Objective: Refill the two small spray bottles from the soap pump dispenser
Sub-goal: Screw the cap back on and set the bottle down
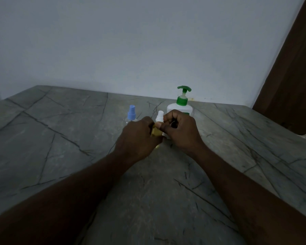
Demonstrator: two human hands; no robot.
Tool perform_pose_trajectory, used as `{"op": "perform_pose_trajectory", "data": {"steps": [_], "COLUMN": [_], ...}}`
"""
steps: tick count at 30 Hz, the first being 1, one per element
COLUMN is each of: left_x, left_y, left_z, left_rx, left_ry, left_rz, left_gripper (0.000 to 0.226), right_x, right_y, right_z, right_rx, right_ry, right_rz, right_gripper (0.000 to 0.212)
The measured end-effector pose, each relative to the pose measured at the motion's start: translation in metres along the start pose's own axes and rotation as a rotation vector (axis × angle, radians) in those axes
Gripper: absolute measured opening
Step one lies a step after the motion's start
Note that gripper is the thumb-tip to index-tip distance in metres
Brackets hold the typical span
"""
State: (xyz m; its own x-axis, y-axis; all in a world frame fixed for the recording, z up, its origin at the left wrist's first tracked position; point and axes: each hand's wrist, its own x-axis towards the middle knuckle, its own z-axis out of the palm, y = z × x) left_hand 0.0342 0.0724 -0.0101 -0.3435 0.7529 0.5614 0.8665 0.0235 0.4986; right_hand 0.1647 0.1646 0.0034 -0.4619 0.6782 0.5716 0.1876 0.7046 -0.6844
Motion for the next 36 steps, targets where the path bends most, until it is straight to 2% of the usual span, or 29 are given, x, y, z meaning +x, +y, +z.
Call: {"op": "perform_pose_trajectory", "data": {"steps": [2, 7, 13, 19, 22, 25, 28, 30, 33, 36], "left_x": [-0.0003, -0.0012, -0.0014, -0.0008, 0.0009, -0.0007, -0.0021, -0.0005, 0.0009, -0.0019], "left_y": [0.0005, 0.0008, 0.0014, 0.0004, -0.0009, -0.0008, -0.0007, -0.0012, -0.0007, 0.0006], "left_z": [-0.0005, -0.0016, 0.0009, -0.001, 0.0001, 0.0003, 0.0005, 0.0006, 0.0006, 0.0002], "left_rx": [-0.01, -0.105, 0.003, -0.053, 0.008, -0.009, -0.068, -0.042, 0.02, 0.002], "left_ry": [0.003, -0.128, -0.041, -0.087, -0.022, -0.031, -0.098, -0.064, -0.005, -0.028], "left_rz": [0.0, -0.013, 0.0, 0.01, -0.002, 0.018, 0.028, 0.026, 0.015, 0.025], "left_gripper": [0.037, 0.029, 0.039, 0.024, 0.035, 0.04, 0.032, 0.027, 0.039, 0.044], "right_x": [0.0003, 0.0005, -0.0005, -0.0002, -0.0005, -0.0007, -0.0009, -0.0015, -0.0016, -0.0015], "right_y": [0.0004, -0.0007, -0.0027, -0.0019, -0.0018, -0.0021, -0.0026, -0.0024, -0.0019, -0.0031], "right_z": [0.001, -0.0009, -0.0002, -0.0001, 0.0007, 0.0007, 0.0002, -0.0002, -0.0004, -0.0005], "right_rx": [-0.008, -0.034, -0.026, -0.031, -0.033, -0.022, -0.023, -0.023, -0.023, -0.012], "right_ry": [0.003, 0.004, 0.007, -0.003, 0.004, 0.004, 0.001, -0.005, -0.004, -0.004], "right_rz": [0.0, -0.011, -0.002, -0.009, -0.005, -0.001, -0.005, -0.009, -0.006, 0.004], "right_gripper": [0.019, 0.018, 0.018, 0.017, 0.018, 0.018, 0.017, 0.017, 0.018, 0.018]}}
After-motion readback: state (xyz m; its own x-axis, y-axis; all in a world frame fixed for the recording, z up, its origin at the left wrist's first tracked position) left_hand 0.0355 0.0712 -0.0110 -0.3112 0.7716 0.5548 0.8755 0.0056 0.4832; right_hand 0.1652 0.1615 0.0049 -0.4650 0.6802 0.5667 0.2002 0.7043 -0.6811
